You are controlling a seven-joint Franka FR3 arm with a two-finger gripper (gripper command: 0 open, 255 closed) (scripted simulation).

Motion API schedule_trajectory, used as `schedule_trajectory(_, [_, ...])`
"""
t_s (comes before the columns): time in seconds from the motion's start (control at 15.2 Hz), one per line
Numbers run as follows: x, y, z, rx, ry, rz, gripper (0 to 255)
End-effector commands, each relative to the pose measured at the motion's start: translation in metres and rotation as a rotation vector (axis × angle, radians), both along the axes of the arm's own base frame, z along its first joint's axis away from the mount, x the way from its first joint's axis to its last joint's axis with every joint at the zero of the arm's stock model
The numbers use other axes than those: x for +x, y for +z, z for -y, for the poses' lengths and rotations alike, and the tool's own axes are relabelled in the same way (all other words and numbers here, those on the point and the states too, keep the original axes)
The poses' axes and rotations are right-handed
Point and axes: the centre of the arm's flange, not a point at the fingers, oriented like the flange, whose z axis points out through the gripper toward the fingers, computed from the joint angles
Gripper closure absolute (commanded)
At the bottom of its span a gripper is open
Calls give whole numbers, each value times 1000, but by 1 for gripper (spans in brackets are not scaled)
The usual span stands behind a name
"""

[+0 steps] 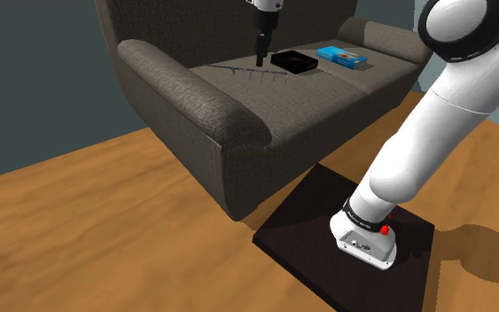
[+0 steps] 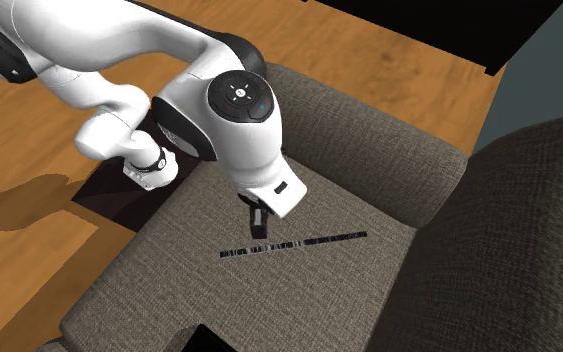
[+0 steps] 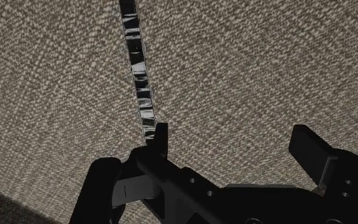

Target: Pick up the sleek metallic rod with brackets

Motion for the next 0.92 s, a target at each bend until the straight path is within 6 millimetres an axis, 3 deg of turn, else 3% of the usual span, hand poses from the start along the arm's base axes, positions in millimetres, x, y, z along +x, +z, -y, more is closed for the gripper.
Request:
schedule_trajectory(0.0, [27, -9, 8, 0, 31, -13, 0])
schedule_trajectory(0.4, [102, -32, 24, 0, 114, -48, 0])
schedule_trajectory(0.86, [102, -69, 24, 0, 114, -48, 0])
